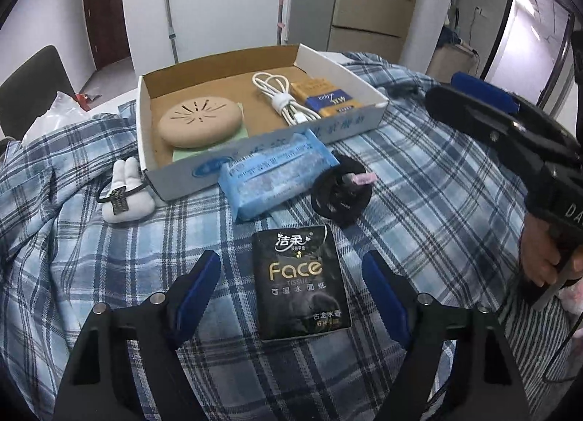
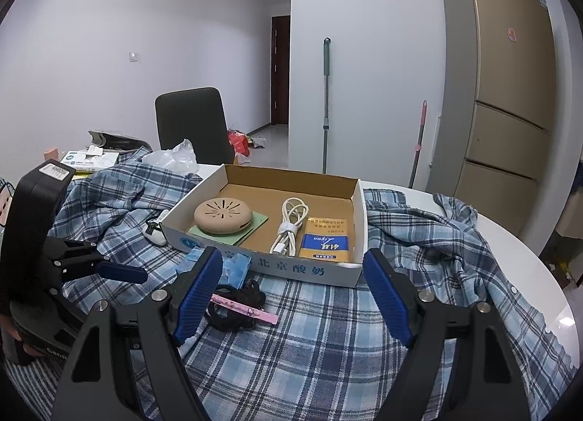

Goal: Organize soft objects
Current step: 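Move the left gripper to the black Face tissue pack and grasp it, then lift the tissue pack with the left gripper while the right gripper grasps the black cable and pink stick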

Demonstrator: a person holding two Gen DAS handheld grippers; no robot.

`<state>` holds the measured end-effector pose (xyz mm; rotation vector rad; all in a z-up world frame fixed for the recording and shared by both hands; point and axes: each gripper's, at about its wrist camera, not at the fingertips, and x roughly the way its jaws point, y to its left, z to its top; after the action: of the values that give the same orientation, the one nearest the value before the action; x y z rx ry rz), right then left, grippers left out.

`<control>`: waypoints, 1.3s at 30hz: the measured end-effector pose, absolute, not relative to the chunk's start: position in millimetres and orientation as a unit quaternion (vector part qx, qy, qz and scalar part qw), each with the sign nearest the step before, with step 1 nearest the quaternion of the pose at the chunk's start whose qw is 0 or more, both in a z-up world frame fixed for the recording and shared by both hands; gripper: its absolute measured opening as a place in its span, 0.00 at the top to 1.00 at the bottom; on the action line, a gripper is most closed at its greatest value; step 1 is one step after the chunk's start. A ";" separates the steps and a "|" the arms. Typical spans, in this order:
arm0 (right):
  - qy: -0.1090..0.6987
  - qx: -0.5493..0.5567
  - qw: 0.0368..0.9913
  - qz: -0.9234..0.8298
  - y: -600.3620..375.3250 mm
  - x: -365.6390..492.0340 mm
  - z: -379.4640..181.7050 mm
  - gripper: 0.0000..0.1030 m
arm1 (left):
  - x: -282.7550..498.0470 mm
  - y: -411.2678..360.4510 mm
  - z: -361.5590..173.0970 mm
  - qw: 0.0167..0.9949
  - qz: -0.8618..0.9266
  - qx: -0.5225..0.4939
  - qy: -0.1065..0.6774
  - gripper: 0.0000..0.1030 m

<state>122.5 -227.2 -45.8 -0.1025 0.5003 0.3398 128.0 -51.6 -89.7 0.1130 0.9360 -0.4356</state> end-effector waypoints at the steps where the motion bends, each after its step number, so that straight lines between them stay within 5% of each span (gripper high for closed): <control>1: 0.248 -0.050 0.953 0.167 -227.3 123.1 -46.3 0.24 | 128.3 -52.0 -90.1 0.867 -0.211 0.053 0.448 0.20; 3: 0.252 -0.049 0.952 0.167 -227.5 124.6 -47.2 0.24 | 130.2 -53.0 -92.6 0.863 -0.212 0.053 0.455 0.25; 5: 0.255 -0.048 0.951 0.167 -227.5 125.6 -47.9 0.24 | 133.0 -53.7 -96.6 0.856 -0.217 0.050 0.466 0.43; 7: 0.257 -0.046 0.951 0.167 -227.8 126.1 -48.4 0.24 | 134.3 -53.1 -98.2 0.852 -0.226 0.042 0.470 0.49; 28: 0.290 -0.051 0.932 0.211 -225.3 132.4 -45.7 0.24 | 95.2 -31.7 -40.5 0.945 -0.161 0.045 0.280 0.53; 31: 0.311 -0.048 0.911 0.267 -223.4 131.7 -34.1 0.13 | 95.5 -21.9 -37.7 0.948 -0.154 0.024 0.276 0.53; 39: 0.381 -0.174 0.871 0.258 -179.5 145.3 -73.4 0.17 | 94.6 -18.2 -36.8 0.952 -0.133 0.021 0.276 0.53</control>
<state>145.3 -179.5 -73.4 -0.3637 0.7955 0.5385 94.6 -18.2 -36.8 0.0432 0.5601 -0.2704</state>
